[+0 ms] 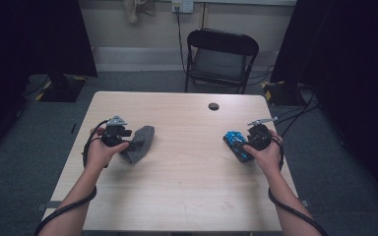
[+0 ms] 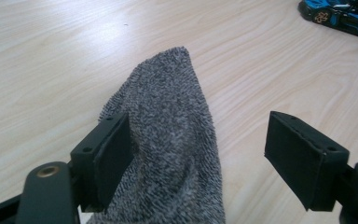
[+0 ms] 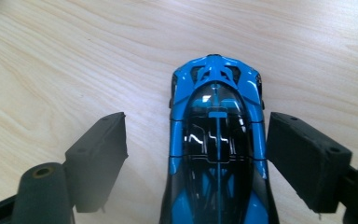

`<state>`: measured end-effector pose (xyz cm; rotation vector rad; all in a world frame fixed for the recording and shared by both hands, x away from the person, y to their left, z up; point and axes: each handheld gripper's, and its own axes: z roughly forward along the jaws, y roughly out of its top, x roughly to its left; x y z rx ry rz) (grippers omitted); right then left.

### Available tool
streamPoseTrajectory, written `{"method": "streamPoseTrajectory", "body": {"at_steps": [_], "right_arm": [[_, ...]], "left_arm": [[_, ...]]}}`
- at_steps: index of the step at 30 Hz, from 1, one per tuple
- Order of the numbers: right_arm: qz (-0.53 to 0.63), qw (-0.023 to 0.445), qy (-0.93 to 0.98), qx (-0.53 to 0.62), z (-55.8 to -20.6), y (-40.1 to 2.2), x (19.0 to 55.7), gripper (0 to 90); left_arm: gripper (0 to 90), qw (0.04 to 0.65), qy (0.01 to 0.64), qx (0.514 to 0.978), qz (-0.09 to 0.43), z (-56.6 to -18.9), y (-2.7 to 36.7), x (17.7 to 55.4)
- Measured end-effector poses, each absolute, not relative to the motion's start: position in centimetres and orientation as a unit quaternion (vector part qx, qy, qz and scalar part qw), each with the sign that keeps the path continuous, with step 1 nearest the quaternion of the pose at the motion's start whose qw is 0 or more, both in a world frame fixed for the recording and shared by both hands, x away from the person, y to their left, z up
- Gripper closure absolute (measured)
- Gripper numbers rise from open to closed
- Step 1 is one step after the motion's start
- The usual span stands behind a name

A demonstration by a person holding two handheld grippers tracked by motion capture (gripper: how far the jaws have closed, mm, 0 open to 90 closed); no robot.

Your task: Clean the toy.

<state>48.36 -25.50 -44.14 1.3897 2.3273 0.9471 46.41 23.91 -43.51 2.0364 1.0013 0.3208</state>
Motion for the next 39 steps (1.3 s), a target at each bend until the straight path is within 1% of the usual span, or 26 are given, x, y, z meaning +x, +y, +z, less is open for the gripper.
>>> {"method": "streamPoseTrajectory", "body": {"at_steps": [3,9,19,26,39], "right_arm": [[0.332,0.132,0.803,0.476,-43.9,-25.4,47.9,19.1],[0.341,0.125,0.807,0.465,-43.5,-25.0,47.0,16.1],[0.346,0.118,0.813,0.453,-43.3,-24.4,46.1,16.2],[0.35,0.118,0.818,0.442,-43.1,-24.0,45.3,16.0],[0.363,0.107,0.823,0.424,-43.1,-22.9,44.2,16.2]], "left_arm": [[22.4,0.417,0.399,0.808,0.119,-43.4,23.9,46.0],[20.3,0.421,0.393,0.809,0.12,-43.4,23.8,45.2],[18.6,0.427,0.392,0.806,0.12,-43.4,23.6,44.4],[16.7,0.431,0.382,0.81,0.11,-43.6,23.3,43.7],[16.2,0.446,0.374,0.807,0.1,-43.8,23.4,42.6]]}}
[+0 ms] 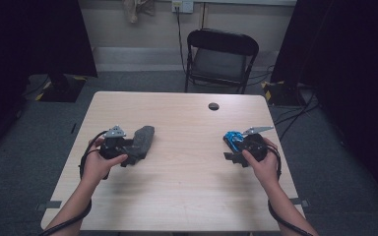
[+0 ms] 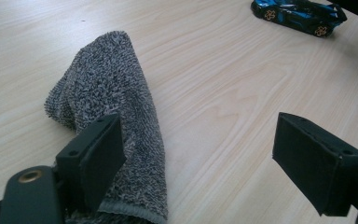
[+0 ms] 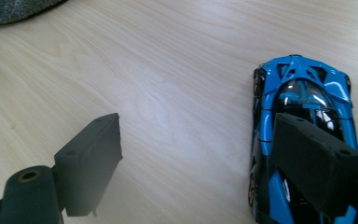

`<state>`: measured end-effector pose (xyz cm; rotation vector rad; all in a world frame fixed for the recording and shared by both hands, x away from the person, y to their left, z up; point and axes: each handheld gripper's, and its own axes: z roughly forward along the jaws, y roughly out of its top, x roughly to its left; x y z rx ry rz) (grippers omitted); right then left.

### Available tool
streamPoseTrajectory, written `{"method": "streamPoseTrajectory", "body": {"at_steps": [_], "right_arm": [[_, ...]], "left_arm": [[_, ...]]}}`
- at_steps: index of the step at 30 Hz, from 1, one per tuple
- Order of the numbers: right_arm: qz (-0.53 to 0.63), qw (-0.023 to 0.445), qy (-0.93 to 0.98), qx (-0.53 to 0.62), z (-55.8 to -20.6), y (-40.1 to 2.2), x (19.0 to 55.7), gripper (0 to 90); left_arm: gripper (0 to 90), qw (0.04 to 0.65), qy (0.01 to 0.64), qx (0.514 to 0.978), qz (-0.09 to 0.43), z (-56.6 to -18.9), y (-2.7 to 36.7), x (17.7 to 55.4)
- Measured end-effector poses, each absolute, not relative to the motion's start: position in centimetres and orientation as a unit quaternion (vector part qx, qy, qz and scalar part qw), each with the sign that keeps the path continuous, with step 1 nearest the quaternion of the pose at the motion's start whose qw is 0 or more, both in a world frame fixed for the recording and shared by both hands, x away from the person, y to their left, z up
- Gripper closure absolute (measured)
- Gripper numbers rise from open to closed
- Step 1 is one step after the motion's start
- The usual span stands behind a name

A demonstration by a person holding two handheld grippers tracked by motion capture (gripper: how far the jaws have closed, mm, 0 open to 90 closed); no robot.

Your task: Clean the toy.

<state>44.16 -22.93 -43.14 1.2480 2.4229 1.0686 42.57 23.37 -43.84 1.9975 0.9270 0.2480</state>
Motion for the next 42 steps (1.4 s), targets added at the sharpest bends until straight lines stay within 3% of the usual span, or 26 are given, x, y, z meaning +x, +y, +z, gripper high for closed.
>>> {"method": "streamPoseTrajectory", "body": {"at_steps": [42], "right_arm": [[0.371,0.094,0.845,0.373,-44.9,-21.5,40.2,16.0]], "left_arm": [[16.3,0.445,0.358,0.816,0.089,-46.5,25.0,38.2]]}}
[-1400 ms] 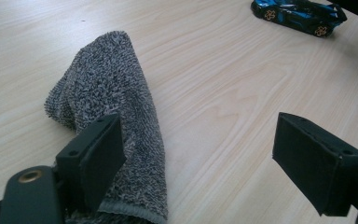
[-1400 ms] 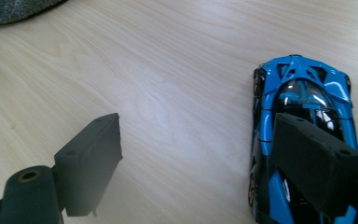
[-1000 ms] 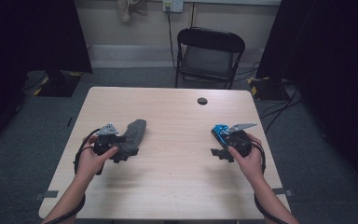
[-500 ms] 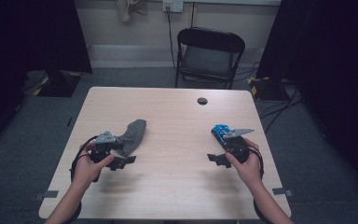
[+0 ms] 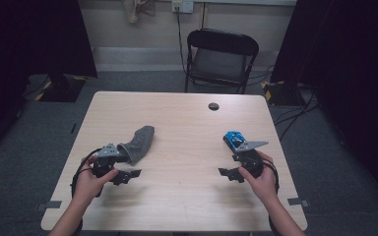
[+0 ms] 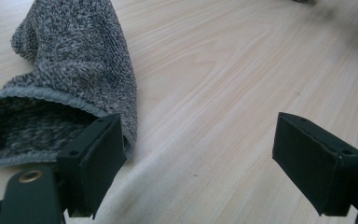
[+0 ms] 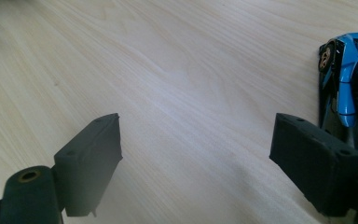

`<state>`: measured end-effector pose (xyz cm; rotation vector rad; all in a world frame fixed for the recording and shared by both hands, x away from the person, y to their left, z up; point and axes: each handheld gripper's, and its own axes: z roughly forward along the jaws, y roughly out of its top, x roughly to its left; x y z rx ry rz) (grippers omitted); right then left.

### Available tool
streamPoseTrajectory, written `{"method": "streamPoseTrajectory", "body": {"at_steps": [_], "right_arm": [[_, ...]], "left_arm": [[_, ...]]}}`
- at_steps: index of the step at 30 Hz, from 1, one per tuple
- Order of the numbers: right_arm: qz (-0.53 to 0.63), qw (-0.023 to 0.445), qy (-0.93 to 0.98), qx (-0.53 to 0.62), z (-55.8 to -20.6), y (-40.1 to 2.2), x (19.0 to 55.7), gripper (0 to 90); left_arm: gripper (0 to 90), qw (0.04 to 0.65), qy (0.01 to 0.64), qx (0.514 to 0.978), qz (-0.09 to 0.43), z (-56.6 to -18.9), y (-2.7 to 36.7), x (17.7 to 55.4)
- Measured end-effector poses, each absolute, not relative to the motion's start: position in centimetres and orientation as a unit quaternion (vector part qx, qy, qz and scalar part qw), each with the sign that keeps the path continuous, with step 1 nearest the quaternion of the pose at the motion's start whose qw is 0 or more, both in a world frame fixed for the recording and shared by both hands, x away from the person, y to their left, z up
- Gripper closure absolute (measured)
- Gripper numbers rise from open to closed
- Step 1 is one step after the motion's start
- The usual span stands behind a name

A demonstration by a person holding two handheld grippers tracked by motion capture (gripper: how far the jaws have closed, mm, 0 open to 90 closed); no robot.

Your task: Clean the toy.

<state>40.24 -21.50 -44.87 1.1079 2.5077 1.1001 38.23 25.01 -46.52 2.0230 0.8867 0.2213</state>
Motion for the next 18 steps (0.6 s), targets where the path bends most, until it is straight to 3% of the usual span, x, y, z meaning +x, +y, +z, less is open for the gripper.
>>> {"method": "streamPoseTrajectory", "body": {"at_steps": [18], "right_arm": [[0.368,0.084,0.85,0.366,-45.6,-21.8,38.8,16.1]], "left_arm": [[16.3,0.44,0.349,0.823,0.088,-47.0,25.8,37.0]]}}
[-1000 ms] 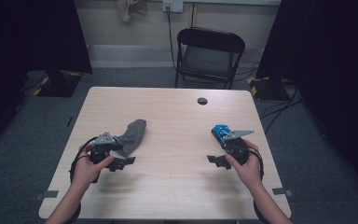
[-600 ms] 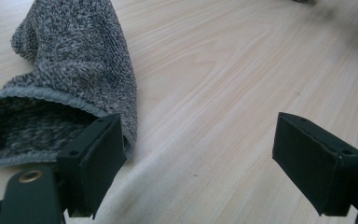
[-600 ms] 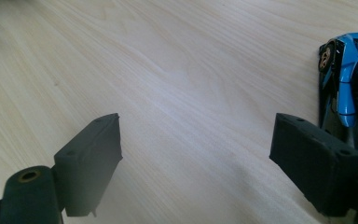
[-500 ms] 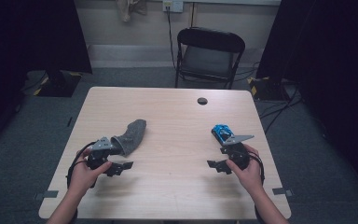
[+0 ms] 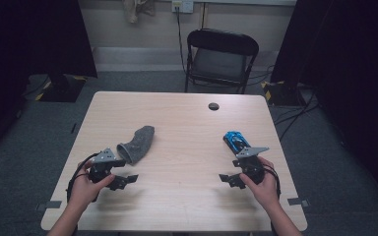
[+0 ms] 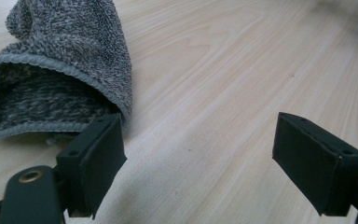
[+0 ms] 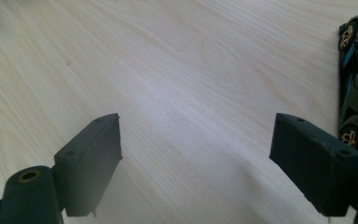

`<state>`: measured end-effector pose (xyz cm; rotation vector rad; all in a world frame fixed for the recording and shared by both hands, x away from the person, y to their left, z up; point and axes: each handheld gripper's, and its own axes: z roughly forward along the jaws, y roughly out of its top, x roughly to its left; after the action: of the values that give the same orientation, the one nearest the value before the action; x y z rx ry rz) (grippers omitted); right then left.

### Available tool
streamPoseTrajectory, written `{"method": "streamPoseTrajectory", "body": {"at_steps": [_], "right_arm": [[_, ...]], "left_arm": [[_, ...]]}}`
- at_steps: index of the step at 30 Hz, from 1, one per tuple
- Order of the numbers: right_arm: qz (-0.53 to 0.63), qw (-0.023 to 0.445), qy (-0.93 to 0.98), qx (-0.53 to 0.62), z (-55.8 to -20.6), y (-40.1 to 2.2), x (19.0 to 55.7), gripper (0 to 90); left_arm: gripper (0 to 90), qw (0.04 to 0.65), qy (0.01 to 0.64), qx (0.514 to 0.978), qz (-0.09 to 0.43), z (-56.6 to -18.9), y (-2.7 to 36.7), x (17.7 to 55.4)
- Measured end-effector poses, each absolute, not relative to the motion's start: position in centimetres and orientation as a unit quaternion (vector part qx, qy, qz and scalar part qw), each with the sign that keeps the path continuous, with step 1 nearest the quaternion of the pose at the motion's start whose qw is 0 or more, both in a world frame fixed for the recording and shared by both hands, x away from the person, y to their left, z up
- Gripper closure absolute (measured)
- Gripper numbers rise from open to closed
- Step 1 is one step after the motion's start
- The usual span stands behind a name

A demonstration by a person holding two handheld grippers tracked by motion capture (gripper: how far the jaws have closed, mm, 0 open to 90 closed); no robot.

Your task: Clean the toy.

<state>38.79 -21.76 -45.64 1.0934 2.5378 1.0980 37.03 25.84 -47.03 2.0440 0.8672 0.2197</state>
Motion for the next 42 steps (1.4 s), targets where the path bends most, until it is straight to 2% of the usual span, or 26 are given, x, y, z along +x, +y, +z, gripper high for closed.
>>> {"method": "streamPoseTrajectory", "body": {"at_steps": [42], "right_arm": [[0.349,0.071,0.862,0.361,-48.8,-22.8,36.3,15.8]], "left_arm": [[16.2,0.417,0.322,0.845,0.092,-48.9,26.8,35.6]]}}
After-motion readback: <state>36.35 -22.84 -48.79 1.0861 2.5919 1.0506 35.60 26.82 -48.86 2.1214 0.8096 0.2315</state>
